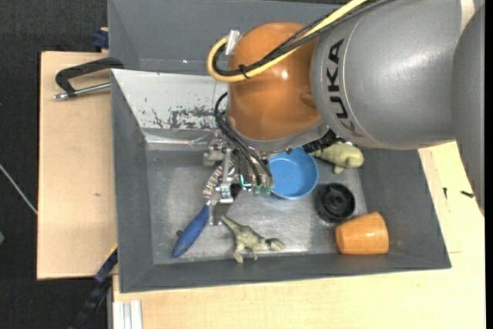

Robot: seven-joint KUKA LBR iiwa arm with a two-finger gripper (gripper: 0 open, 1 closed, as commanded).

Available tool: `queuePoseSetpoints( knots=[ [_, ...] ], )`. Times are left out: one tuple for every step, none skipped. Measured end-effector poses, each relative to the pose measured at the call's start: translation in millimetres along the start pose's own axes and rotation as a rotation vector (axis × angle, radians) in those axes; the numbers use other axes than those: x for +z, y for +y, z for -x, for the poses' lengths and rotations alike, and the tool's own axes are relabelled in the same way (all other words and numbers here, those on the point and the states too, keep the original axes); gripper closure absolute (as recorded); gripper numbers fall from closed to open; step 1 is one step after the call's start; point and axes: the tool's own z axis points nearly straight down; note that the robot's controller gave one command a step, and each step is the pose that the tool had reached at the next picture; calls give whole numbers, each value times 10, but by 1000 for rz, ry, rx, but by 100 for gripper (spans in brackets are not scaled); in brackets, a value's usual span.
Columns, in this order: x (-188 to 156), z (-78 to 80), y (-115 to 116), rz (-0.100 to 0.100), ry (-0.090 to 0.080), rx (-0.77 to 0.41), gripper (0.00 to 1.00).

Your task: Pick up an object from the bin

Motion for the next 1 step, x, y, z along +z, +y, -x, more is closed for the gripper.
queuePoseSetpoints(
  knots=[
    [1083,-22,-268,2,-11,-196,0]
  ],
)
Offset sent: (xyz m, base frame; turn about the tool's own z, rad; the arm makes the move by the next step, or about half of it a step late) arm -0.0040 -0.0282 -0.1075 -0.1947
